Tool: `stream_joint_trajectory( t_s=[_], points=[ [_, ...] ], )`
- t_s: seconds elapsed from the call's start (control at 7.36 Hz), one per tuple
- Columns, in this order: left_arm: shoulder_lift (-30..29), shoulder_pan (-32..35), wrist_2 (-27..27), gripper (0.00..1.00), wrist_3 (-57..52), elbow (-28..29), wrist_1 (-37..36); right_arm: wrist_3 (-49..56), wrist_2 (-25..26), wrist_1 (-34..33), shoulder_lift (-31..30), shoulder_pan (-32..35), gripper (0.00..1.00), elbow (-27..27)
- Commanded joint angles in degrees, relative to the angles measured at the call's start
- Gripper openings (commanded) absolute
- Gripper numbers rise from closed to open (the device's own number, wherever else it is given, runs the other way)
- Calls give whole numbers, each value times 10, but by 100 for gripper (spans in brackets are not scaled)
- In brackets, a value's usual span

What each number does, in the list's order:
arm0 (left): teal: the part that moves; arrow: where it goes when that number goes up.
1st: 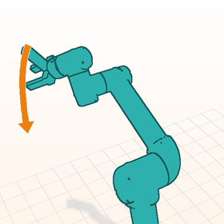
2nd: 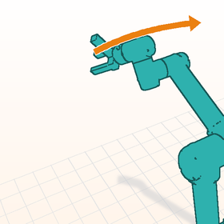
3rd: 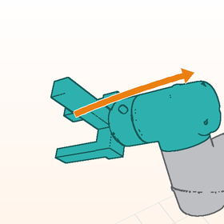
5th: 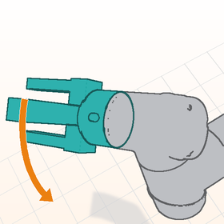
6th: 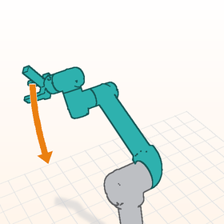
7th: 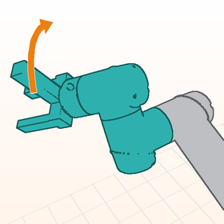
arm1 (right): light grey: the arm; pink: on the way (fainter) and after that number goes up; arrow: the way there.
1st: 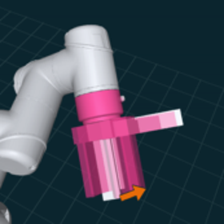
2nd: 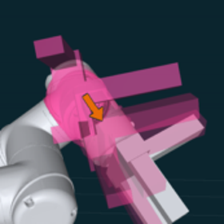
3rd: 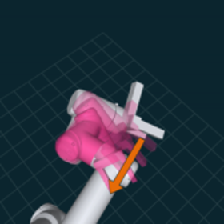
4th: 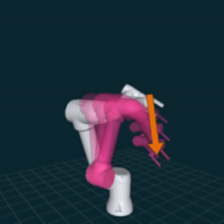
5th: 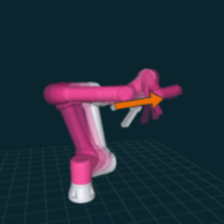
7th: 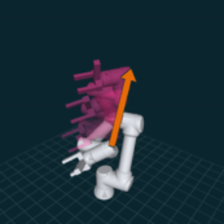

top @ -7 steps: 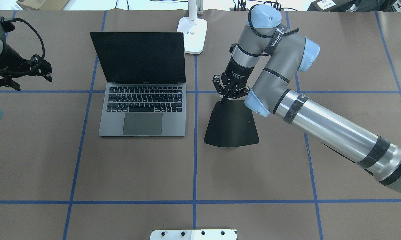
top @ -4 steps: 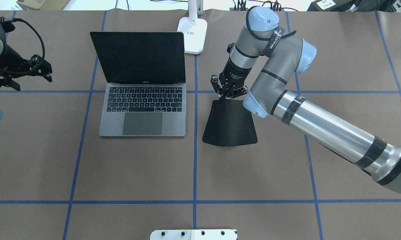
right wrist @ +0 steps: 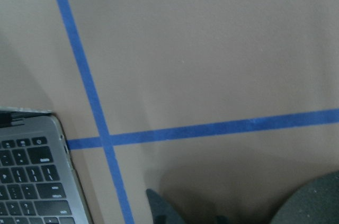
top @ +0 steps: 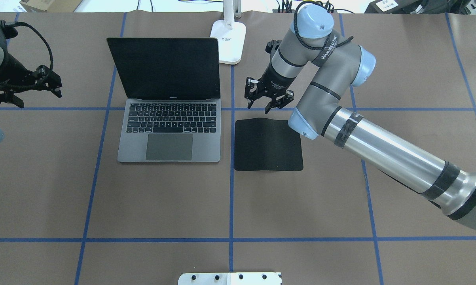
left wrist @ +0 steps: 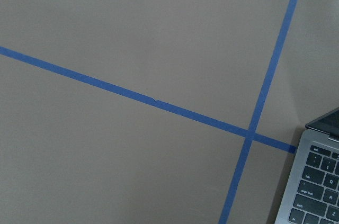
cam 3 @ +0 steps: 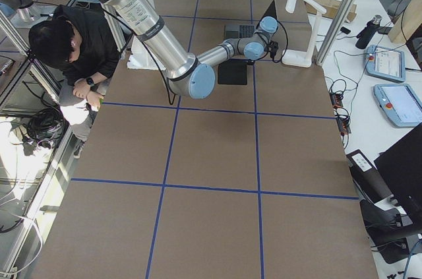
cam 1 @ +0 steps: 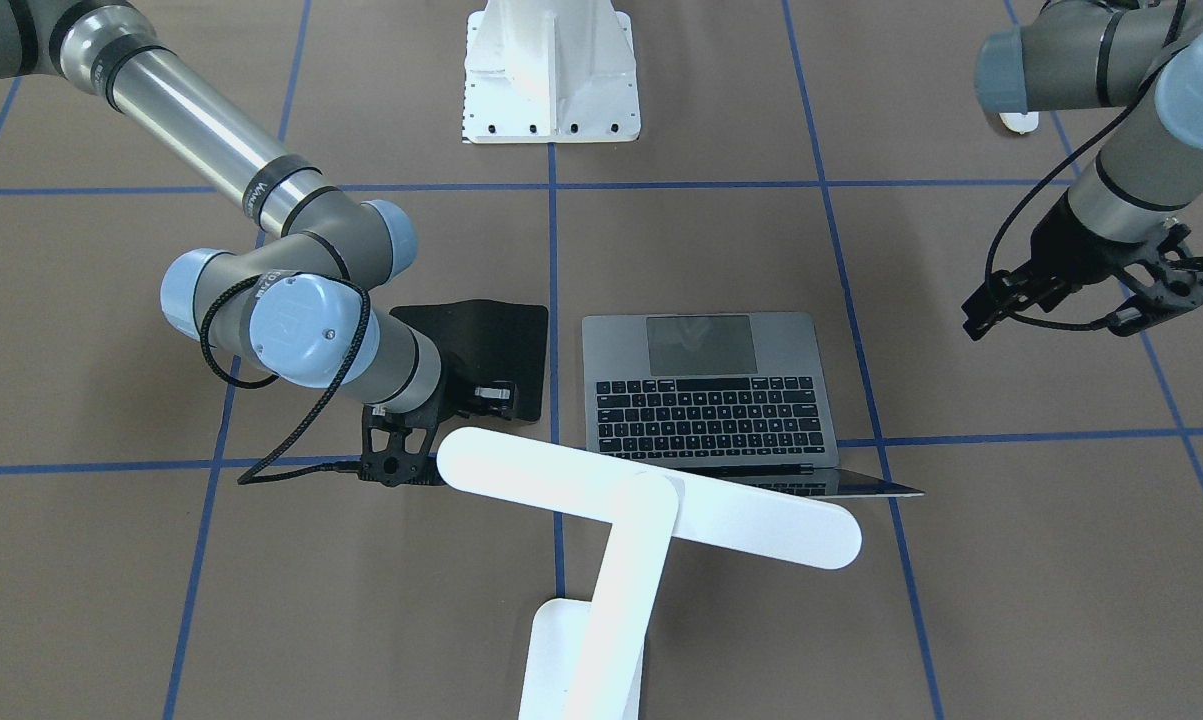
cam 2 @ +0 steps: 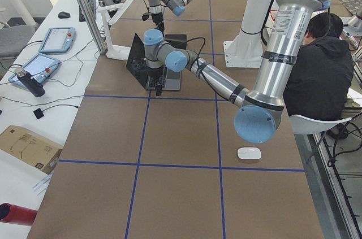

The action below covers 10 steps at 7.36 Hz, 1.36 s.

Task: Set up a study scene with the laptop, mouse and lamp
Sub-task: 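Raise the right gripper away from the mouse pad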

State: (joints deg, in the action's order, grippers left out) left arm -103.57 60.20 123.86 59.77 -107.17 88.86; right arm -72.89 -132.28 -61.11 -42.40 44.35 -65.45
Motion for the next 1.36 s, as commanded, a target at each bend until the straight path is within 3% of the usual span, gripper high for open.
stream_joint_trajectory(
  t_s=[0.0, 0.41, 0.68, 0.95, 1.22],
  points=[
    [1, 0, 1, 100, 0, 0, 0, 5, 80, 59, 1, 1, 100, -6],
    [19, 4, 2, 100, -50, -4, 1, 19, 70, 54, -18, 44, 100, -49],
    [105, 4, 2, 100, -81, -42, 49, 41, 20, 50, -99, 79, 100, -98],
    [225, 2, 1, 100, -55, -55, 165, 58, -8, 2, -150, 122, 100, -134],
    [357, -1, 2, 100, -10, -55, 350, 125, -18, -61, -227, 147, 100, -212]
  ],
)
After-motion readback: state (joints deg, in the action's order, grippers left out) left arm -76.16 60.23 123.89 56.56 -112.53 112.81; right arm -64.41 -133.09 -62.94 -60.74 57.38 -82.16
